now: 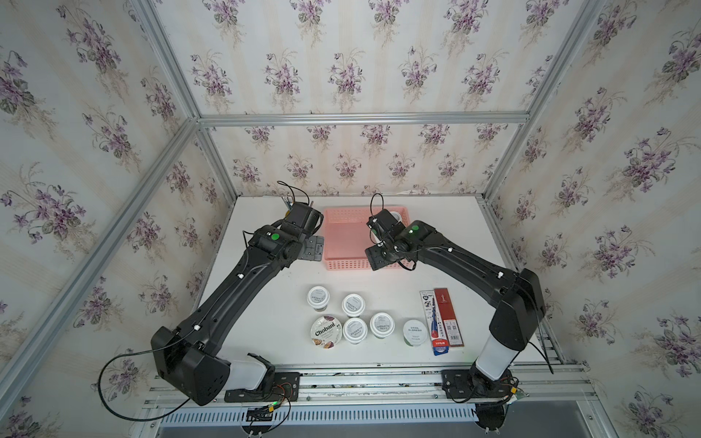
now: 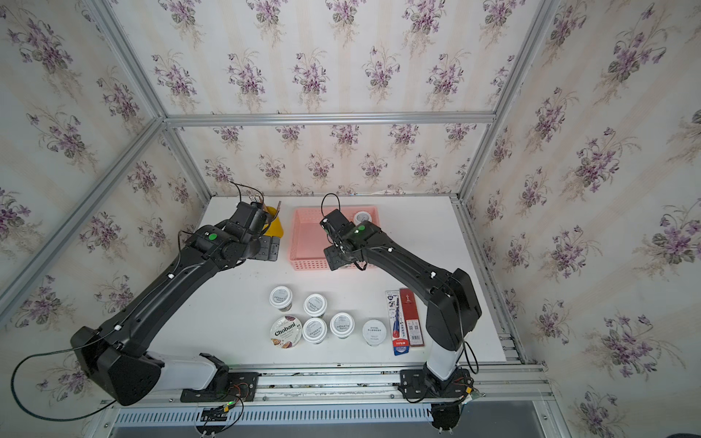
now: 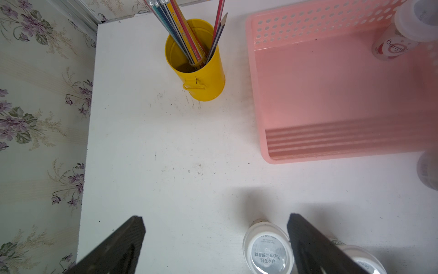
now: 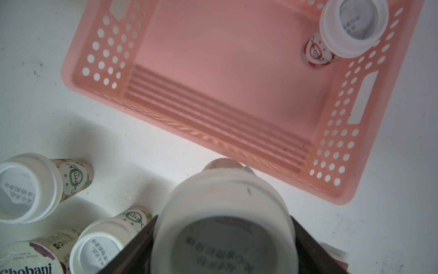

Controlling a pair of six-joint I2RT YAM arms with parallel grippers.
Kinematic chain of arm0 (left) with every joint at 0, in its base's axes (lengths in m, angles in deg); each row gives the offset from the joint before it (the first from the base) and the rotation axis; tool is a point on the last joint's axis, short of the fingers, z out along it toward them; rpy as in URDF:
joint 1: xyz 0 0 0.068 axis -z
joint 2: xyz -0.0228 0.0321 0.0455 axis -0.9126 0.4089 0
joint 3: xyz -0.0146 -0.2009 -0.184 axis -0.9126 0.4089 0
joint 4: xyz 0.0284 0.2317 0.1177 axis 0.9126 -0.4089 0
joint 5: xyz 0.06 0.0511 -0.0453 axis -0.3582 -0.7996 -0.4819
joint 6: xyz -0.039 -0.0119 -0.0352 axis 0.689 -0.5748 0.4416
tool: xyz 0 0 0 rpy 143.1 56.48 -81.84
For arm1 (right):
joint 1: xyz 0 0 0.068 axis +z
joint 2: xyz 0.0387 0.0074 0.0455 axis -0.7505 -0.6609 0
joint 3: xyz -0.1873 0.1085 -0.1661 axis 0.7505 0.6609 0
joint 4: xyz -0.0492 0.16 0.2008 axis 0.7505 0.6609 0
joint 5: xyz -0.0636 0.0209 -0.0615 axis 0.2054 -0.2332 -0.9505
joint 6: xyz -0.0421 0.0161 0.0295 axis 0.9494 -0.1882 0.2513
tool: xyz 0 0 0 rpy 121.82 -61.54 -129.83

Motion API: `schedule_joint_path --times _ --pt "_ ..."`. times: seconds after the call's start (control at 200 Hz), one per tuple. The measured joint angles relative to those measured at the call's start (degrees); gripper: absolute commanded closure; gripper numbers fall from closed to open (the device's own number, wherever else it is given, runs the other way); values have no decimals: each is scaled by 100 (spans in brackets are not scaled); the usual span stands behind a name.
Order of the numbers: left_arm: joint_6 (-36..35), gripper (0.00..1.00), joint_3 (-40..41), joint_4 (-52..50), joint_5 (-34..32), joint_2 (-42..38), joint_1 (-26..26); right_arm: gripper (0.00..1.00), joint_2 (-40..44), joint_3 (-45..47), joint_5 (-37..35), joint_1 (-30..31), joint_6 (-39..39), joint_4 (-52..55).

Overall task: Put the yogurt in the basket
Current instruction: Pick up the yogurt from the center of the board, then place the yogurt in the basket.

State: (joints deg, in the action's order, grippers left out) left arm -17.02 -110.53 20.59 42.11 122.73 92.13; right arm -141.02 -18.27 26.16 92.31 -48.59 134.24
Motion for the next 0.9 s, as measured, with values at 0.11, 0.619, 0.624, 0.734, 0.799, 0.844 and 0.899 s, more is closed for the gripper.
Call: schedule_joint_path --times 0.11,0.619,0.624,0.734,0.799,0.844,0.899 --pt "-4 1 0 2 -2 0 0 21 -352 -568 9 -175 160 35" --pt "-42 1 -59 13 -20 136 -2 22 -1532 -1241 190 -1036 463 -280" --pt "-42 1 -59 13 -20 136 -2 22 -1532 -1233 192 -1038 463 -289" --pt "-42 1 -57 37 -22 138 -2 22 -1532 -962 315 -1132 466 -463" --pt "-42 1 -57 52 -22 146 -2 22 -1517 -789 343 -1182 466 -564" --pt "-42 1 -57 59 -22 160 -2 22 -1497 -673 393 -1187 466 -638" --pt "-42 1 -59 87 -20 181 -2 22 -1453 -535 468 -1198 466 -737"
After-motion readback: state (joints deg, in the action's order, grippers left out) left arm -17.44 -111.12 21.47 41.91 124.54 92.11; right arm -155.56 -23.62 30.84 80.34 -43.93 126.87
